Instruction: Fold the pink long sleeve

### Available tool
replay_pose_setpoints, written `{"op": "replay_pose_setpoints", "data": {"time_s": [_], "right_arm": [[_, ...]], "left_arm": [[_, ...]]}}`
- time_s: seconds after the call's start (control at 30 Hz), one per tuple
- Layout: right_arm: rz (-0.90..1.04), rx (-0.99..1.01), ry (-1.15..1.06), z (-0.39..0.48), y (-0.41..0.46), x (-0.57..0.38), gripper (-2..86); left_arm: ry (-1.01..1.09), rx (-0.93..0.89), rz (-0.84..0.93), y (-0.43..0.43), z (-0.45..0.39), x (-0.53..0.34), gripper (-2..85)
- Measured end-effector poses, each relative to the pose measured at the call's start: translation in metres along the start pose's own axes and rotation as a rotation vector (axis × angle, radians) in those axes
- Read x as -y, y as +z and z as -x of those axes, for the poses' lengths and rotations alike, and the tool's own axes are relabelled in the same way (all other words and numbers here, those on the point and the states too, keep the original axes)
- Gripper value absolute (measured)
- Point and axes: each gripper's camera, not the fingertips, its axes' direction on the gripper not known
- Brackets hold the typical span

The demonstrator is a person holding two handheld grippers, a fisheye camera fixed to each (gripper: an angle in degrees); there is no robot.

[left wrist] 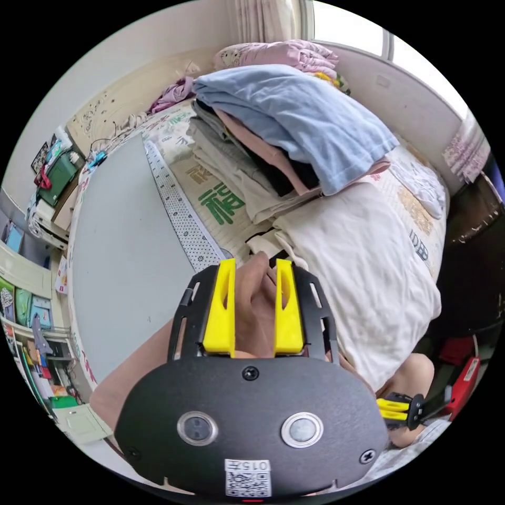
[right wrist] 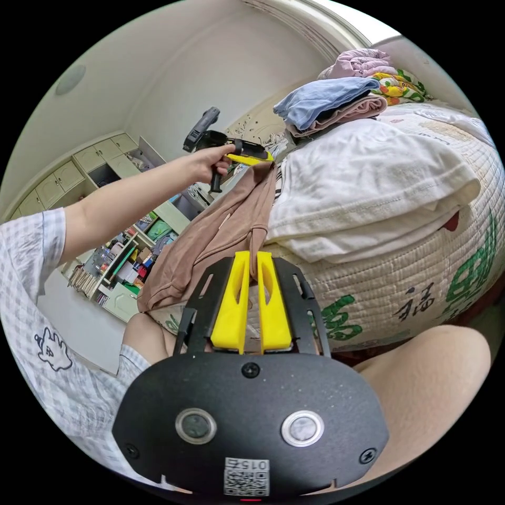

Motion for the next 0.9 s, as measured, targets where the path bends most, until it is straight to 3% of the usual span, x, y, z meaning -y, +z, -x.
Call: {"op": "replay_pose_setpoints", "data": {"time_s": [0.13,0.3,0.47,0.63,0.73,0.9], "right_arm": [[-0.006,0.004,0.005,-0.001,-0.006,0.001,1.1],[-0.083,0.004,-0.014,0.005,-0.027,-0.005,0.7],[-0.254,-0.033,-0.014,0.007,-0.076,-0.012,0.6],[-0.394,-0.014,-0.067,0.027,-0.135,-0.007,0.5],[-0.343,0.058,-0.23,0.078,-0.137,-0.012,0.4],[-0.169,0.213,-0.439,0.173,-0.066,-0.047,0.4]], "left_arm": [[-0.061,-0.016,0.049,0.019,0.011,0.01,3.7],[-0.07,-0.028,-0.056,-0.01,0.026,0.001,1.7],[-0.174,-0.257,-0.28,-0.08,0.071,-0.015,1.2],[-0.147,-0.463,-0.46,-0.143,0.1,-0.041,1.0],[-0.15,-0.522,-0.542,-0.17,0.141,-0.082,1.0],[-0.256,-0.567,-0.625,-0.184,0.245,-0.184,1.0]]}}
